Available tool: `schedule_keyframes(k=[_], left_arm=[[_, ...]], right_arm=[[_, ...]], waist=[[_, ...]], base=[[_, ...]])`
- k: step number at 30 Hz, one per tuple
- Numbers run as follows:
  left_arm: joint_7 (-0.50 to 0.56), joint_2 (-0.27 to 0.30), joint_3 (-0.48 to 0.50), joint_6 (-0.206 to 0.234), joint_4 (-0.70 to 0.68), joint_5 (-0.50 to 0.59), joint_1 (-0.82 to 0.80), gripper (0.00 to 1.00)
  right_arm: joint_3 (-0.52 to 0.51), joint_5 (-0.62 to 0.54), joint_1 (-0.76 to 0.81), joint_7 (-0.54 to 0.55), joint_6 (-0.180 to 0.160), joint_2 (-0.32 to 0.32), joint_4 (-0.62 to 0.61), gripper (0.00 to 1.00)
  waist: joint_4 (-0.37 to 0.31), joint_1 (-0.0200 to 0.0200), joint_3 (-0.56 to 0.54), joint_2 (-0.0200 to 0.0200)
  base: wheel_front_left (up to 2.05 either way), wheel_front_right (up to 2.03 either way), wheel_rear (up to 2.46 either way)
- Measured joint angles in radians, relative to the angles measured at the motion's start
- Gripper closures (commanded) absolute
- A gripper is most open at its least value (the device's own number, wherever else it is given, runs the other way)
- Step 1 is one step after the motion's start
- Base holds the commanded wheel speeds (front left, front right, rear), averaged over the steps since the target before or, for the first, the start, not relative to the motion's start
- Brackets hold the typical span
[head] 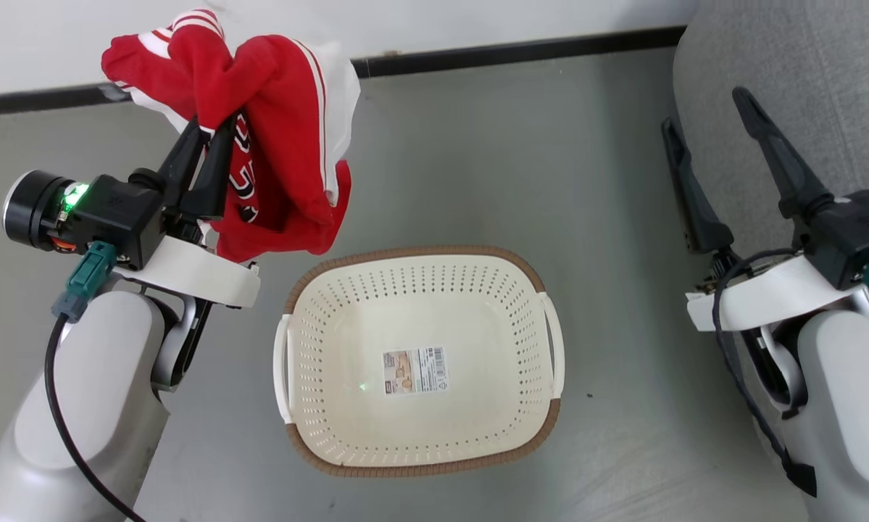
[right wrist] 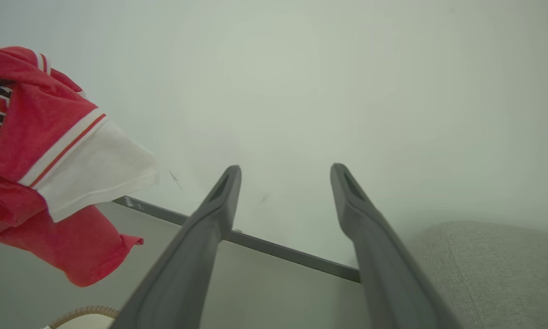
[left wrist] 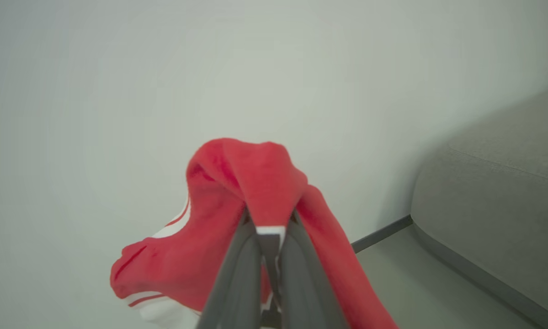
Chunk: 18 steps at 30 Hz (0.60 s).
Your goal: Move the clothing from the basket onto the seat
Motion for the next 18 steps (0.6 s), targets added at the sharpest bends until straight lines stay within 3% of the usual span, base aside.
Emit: schedule_keyframes(k=[7,18], left_arm=[[0.022,0.007,-0.003,-0.023,-0.017,-0.021,0.014,1.0],[0.073,-0.002,-0.038,-0.049,-0.056,-0.042,0.014,1.0]], right_arm=[[0.044,0.004,0.048,0.0,0.0,-0.025,0.037,0.0],[0.216,0.107,0.073,0.0,0.0,-0.037,0.089,0.0]], waist=[[0.003,0.0001,-0.072,0.0],[0.009,0.0001,-0.176,0.0]], base=[[0.0,0.0,0.0],[0.0,0.0,0.0]])
